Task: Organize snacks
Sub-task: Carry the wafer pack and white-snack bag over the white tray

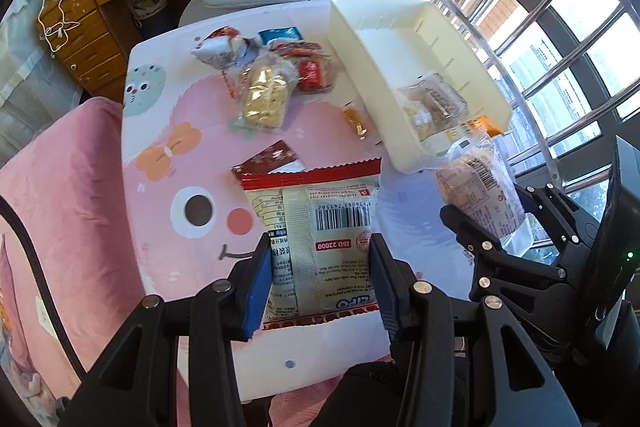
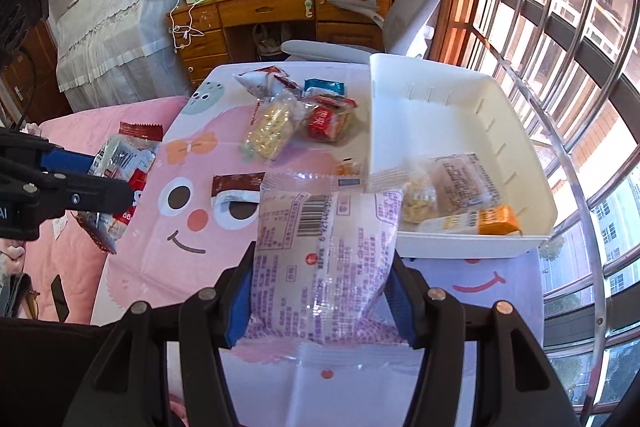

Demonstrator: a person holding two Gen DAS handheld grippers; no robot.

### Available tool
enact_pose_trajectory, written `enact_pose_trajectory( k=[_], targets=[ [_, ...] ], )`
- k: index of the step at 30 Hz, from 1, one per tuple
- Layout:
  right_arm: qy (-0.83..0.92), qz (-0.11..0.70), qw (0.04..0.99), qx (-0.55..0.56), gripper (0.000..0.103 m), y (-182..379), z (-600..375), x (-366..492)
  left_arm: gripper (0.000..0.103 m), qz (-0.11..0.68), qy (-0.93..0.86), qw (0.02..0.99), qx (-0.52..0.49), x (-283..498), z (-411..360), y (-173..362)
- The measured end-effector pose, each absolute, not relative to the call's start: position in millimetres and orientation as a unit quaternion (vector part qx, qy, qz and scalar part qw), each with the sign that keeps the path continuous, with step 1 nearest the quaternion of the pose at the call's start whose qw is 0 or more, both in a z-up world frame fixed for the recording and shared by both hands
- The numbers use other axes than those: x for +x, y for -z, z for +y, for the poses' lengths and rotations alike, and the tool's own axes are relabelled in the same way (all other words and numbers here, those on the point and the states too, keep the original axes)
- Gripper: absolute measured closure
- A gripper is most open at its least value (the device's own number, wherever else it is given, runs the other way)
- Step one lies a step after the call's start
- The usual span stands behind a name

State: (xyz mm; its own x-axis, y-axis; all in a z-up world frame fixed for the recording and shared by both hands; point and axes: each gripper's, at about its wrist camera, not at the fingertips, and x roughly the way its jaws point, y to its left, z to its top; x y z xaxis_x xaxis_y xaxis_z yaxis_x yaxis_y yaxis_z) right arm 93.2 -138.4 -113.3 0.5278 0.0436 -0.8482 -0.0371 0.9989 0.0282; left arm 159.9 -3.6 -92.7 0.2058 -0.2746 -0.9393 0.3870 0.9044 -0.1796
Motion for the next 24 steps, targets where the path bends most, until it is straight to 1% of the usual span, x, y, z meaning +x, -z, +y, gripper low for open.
enact_pose_trajectory(
  k=[16, 24],
  targets=[
    [-0.059, 0.472, 0.879, -0.019, 0.045, 89.7, -251.9, 110.8, 0.058, 0.569, 0.211, 0.794, 0.024, 162.3, -123.9, 74.8],
    [-0.053, 0.476, 0.878, -0.014, 0.045, 92.9, -303.5, 134.1, 0.058, 0.557, 0.205, 0.804, 0.010, 180.9, -168.6, 78.8]
  ],
)
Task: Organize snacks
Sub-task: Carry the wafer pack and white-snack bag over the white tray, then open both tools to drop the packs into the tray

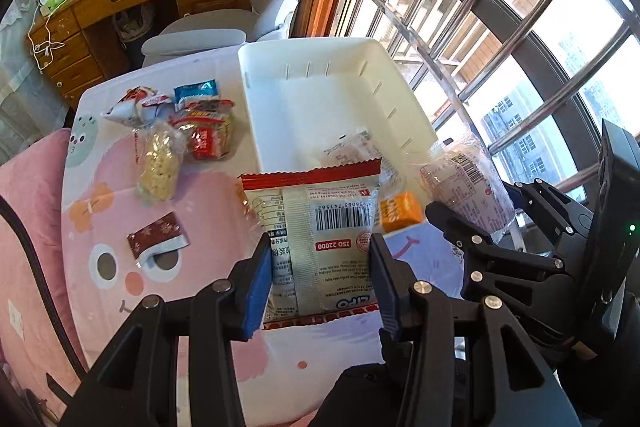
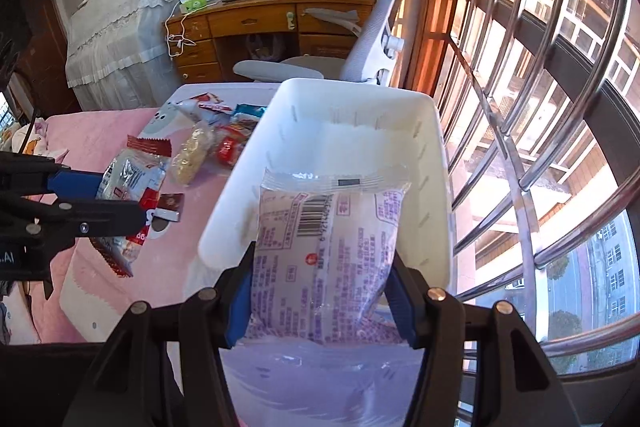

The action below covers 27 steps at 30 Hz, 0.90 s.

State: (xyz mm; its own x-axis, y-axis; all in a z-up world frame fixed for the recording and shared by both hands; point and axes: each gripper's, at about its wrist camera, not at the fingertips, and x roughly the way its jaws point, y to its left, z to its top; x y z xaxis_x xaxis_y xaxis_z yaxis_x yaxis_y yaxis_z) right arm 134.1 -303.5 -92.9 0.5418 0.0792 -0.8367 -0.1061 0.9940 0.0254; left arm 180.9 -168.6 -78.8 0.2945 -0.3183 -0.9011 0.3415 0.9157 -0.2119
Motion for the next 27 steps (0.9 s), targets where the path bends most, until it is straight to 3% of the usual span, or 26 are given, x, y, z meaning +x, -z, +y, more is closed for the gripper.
enact_pose_trajectory(
  k=[14, 18, 20, 27],
  targets=[
    [-0.065, 0.484, 0.873, -0.006, 0.045, 99.6, -349.1, 166.7, 0.058, 0.534, 0.209, 0.819, -0.005, 215.4, -220.5, 80.5],
    [-0.060, 0.497, 0.866, -0.002, 0.040, 107.9, -356.1, 170.5, 0.052, 0.543, 0.205, 0.814, -0.014, 219.9, -225.4, 86.1],
    [-0.061, 0.495, 0.867, 0.005, 0.035, 108.3, -359.0, 170.4, 0.044, 0.547, 0.201, 0.813, -0.016, 220.5, -226.1, 89.1],
    [-0.051, 0.506, 0.861, 0.024, 0.032, 112.9, -365.7, 171.8, 0.041, 0.555, 0.188, 0.810, -0.018, 217.7, -217.9, 95.0]
  ],
)
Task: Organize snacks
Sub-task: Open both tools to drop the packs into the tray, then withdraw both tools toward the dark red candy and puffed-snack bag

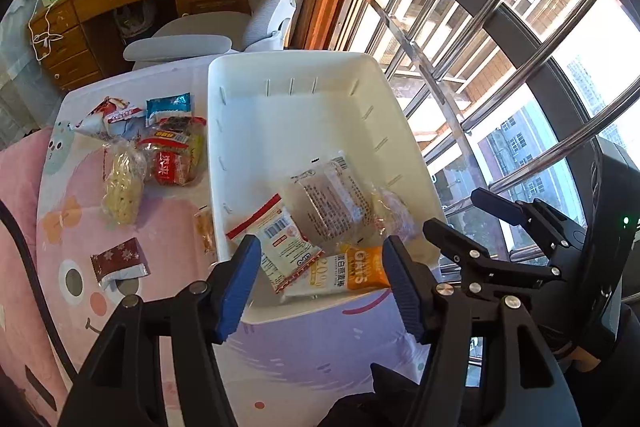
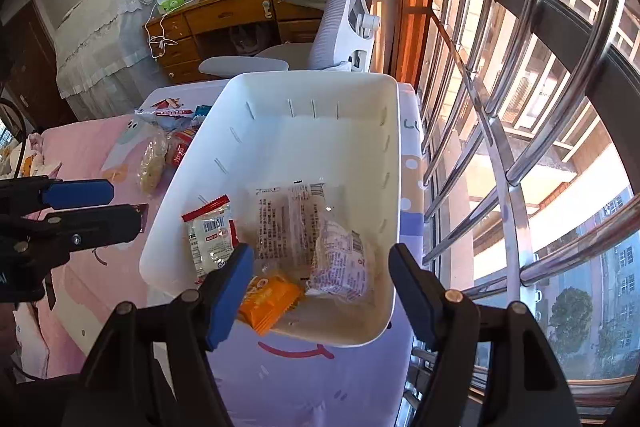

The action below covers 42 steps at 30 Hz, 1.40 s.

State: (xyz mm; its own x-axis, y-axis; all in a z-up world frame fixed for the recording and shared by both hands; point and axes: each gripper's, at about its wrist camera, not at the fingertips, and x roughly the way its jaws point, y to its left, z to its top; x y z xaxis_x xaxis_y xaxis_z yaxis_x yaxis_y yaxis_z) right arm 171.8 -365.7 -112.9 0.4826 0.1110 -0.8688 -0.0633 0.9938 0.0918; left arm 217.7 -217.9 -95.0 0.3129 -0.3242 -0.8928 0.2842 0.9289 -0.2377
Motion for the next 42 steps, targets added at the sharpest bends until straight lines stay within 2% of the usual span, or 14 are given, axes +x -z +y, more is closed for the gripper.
enact_pose_trajectory(
  k=[10, 21, 42],
  targets=[
    [-0.035, 0.548, 0.833, 0.068, 0.032, 123.7, -361.9, 170.1, 0.041, 0.573, 0.167, 0.802, -0.026, 200.0, -185.4, 106.3],
    [-0.024, 0.590, 0.795, 0.138, 0.032, 131.8, -339.5, 159.3, 0.041, 0.581, 0.128, 0.802, -0.048, 170.5, -107.6, 114.8],
    [0.027, 0.602, 0.755, 0.260, 0.031, 145.8, -234.1, 121.7, 0.040, 0.556, 0.165, 0.814, 0.008, 144.3, 25.5, 93.1]
  ],
)
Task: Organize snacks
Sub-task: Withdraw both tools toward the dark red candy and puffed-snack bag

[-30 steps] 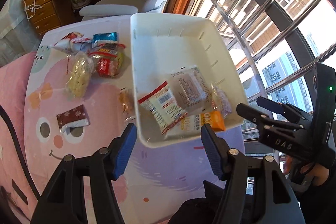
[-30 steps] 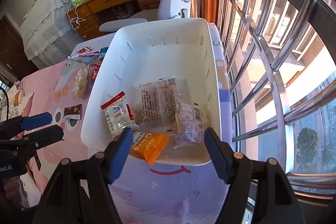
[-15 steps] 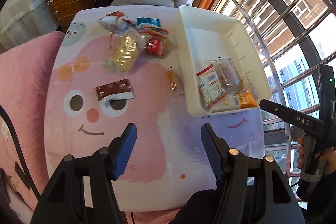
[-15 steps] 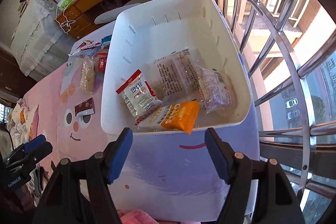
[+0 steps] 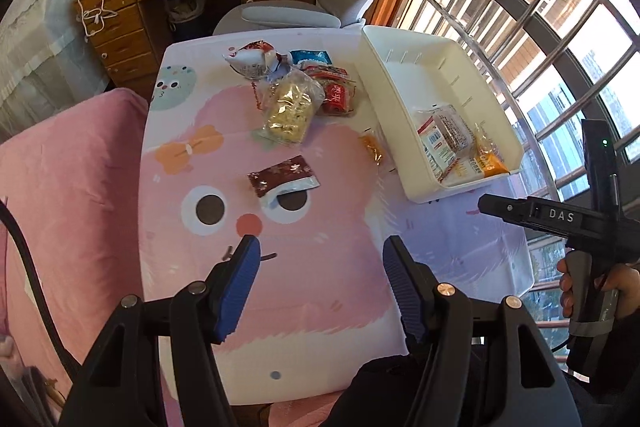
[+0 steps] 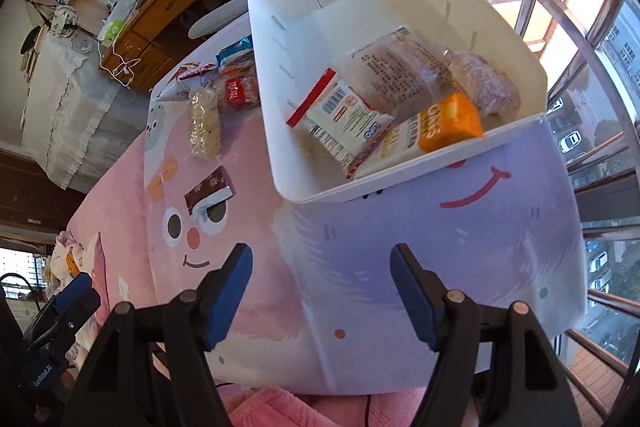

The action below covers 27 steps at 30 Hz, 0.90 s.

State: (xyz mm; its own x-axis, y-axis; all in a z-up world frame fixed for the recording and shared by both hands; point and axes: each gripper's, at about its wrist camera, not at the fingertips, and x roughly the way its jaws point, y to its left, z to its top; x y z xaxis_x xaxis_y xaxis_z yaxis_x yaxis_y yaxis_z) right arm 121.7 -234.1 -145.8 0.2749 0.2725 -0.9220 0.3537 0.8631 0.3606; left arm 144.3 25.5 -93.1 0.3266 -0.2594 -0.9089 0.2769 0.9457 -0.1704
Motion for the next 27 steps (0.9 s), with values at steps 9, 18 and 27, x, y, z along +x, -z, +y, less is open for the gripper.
enact_pose_trajectory(
  k=[9, 18, 27],
  targets=[
    [0.048, 0.600, 0.714, 0.357, 0.031, 166.6, -184.6, 110.4, 0.038, 0.557, 0.191, 0.807, 0.039, 155.3, 68.3, 95.7],
    [0.064, 0.621, 0.677, 0.391, 0.031, 189.0, -137.8, 122.1, 0.035, 0.568, 0.191, 0.798, 0.055, 186.8, 89.1, 101.0],
    [0.060, 0.627, 0.672, 0.389, 0.031, 203.2, -105.7, 151.6, 0.031, 0.580, 0.173, 0.793, 0.064, 227.5, 85.7, 110.1]
  ],
)
